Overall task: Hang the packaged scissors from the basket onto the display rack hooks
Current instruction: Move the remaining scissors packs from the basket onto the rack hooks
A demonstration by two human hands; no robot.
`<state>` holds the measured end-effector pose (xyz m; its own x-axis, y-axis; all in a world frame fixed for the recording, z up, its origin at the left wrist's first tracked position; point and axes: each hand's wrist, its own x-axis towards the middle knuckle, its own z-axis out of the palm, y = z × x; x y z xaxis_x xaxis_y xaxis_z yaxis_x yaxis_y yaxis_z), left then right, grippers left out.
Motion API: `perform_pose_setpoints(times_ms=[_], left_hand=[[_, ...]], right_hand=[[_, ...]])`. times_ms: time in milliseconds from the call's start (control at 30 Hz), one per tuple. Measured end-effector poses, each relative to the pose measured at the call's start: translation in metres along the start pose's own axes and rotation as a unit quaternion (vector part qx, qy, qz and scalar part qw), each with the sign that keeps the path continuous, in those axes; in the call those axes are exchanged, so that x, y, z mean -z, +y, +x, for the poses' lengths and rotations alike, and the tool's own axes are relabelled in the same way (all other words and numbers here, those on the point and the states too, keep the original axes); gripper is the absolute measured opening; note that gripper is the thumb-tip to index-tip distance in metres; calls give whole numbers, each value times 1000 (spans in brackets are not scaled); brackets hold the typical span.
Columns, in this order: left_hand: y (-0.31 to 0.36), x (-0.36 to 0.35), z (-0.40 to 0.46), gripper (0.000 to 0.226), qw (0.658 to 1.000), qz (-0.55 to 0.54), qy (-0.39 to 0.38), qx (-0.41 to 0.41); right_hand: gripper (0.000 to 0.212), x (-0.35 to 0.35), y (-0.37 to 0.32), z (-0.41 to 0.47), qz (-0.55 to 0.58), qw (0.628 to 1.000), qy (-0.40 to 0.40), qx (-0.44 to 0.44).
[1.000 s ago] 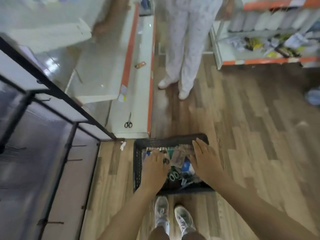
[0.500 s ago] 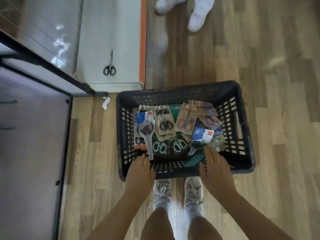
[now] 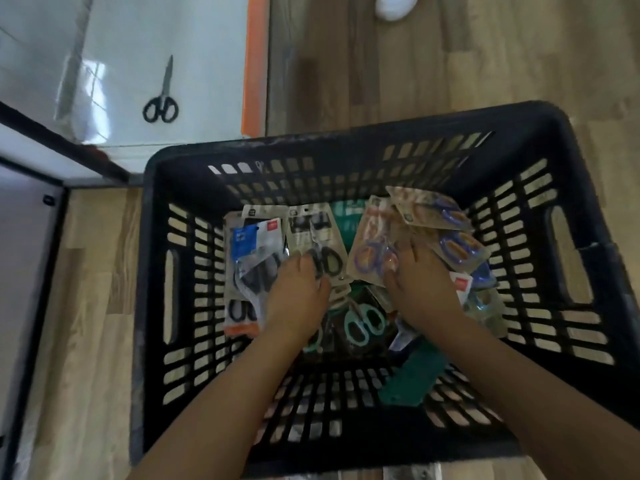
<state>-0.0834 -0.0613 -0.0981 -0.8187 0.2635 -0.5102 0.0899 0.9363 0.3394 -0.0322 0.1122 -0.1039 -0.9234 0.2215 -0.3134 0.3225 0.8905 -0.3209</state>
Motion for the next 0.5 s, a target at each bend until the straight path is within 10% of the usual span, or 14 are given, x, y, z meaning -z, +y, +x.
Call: perform_pose_setpoints(times_ms=[500], left_hand=[[6,-28,62,90,989,58,103,91]], right_hand=[[89,-34,-15,50,-35,990,-5,-135]])
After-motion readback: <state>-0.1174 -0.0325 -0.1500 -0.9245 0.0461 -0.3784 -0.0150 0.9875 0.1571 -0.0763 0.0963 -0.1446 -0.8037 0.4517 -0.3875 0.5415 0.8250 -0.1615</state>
